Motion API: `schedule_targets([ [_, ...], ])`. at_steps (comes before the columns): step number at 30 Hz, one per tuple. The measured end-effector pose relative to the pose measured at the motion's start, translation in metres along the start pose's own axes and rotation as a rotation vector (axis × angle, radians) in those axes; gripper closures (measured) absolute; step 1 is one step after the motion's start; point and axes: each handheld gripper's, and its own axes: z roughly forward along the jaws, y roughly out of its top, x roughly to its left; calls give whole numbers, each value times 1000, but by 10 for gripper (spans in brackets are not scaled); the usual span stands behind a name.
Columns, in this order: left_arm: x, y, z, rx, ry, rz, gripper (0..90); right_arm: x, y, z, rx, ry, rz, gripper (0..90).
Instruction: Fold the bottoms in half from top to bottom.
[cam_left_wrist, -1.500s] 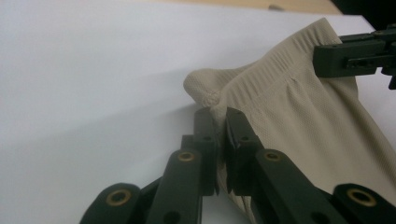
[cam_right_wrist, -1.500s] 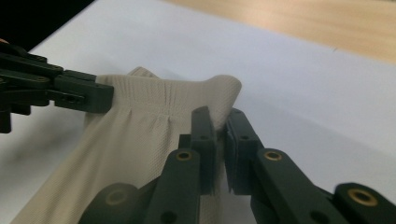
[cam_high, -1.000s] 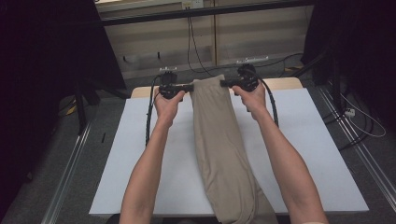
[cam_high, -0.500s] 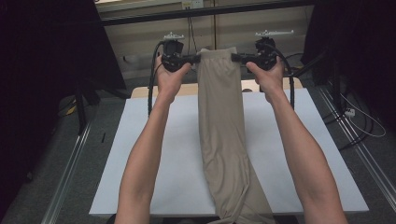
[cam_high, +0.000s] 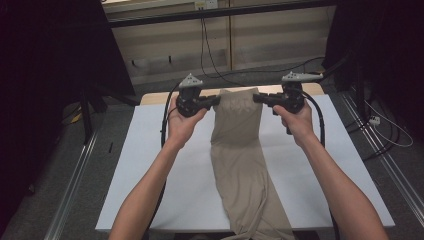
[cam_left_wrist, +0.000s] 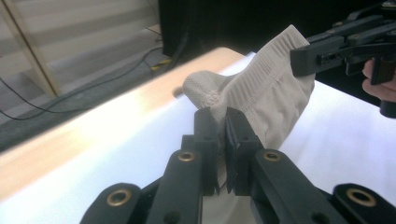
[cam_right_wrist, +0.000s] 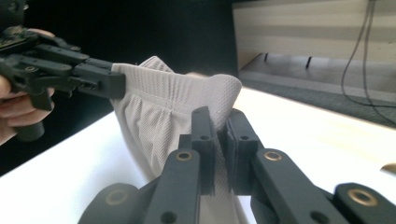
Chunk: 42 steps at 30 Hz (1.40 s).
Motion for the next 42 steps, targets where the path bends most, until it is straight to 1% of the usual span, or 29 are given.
schedule_targets([
  [2, -10, -13, -7, 1, -30, -19, 849, 10, -10, -8, 16, 9, -13, 842],
  [4, -21, -24, -14, -1, -48, -13, 849, 19, -20, -15, 26, 18, -19, 842],
  [7, -34, -41, -22, -1, -83, -19, 849, 30, -37, -24, 46, 35, -18, 842],
  [9, -42, -52, -24, 23, -93, -14, 849, 35, -49, -29, 70, 43, -21, 841],
  [11, -50, -61, -25, 40, -99, -3, 849, 41, -59, -33, 91, 40, -31, 841],
  [14, -59, -73, -27, 65, -112, -8, 849, 48, -75, -37, 111, 43, -29, 841],
  [16, -64, -81, -27, 97, -130, -13, 849, 52, -84, -39, 135, 44, -29, 840],
  [17, -66, -85, -27, 115, -143, -22, 848, 53, -87, -41, 143, 47, -27, 840],
  [19, -68, -93, -30, 121, -158, -53, 848, 58, -94, -44, 160, 61, -22, 839],
  [20, -69, -97, -31, 130, -160, -51, 848, 60, -97, -46, 165, 71, -19, 838],
  [24, -78, -111, -37, 163, -169, -36, 847, 72, -108, -50, 208, 100, -36, 834],
  [26, -85, -120, -35, 204, -166, -7, 837, 76, -115, -51, 229, 99, -45, 830],
  [27, -87, -125, -34, 226, -166, 0, 837, 78, -119, -50, 248, 97, -55, 827],
  [28, -90, -131, -31, 241, -173, -7, 837, 78, -125, -48, 266, 99, -49, 823],
  [29, -91, -135, -29, 254, -176, -6, 837, 79, -132, -47, 294, 102, -48, 817],
  [30, -93, -139, -28, 269, -182, 2, 834, 79, -138, -45, 322, 94, -57, 810],
  [31, -95, -142, -27, 283, -197, 11, 821, 80, -144, -43, 343, 90, -52, 799],
  [32, -97, -144, -27, 293, -207, 27, 795, 81, -149, -43, 364, 91, -35, 779],
  [33, -100, -147, -28, 291, -210, 32, 751, 83, -153, -43, 389, 83, -45, 765],
  [34, -102, -148, -30, 290, -223, 31, 742, 85, -155, -45, 399, 76, -71, 756],
  [35, -104, -149, -32, 290, -230, 31, 726, 87, -155, -49, 394, 91, -63, 727],
  [37, -108, -150, -37, 296, -252, 39, 675, 90, -155, -55, 387, 101, -63, 666],
  [38, -112, -151, -39, 289, -260, 47, 645, 92, -155, -59, 386, 107, -56, 639],
  [39, -115, -152, -40, 288, -271, 53, 635, 94, -155, -63, 382, 131, -53, 615],
  [41, -121, -154, -46, 289, -294, 66, 630, 99, -155, -69, 379, 141, -58, 573],
  [42, -124, -154, -48, 289, -300, 68, 615, 102, -155, -73, 371, 156, -52, 547],
])
